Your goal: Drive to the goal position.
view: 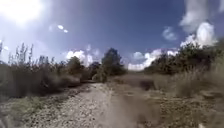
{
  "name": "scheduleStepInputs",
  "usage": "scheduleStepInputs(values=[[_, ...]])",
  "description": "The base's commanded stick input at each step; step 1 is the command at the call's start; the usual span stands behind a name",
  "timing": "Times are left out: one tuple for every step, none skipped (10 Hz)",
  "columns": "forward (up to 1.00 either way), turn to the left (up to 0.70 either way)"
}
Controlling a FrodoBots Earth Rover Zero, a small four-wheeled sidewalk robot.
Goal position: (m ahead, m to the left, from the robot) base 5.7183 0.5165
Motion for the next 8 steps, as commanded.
scheduleStepInputs(values=[[0.45, 0.00], [0.45, 0.00], [0.45, 0.00], [0.45, 0.00], [0.45, 0.00], [0.45, 0.00], [0.45, 0.00], [0.45, 0.06]])
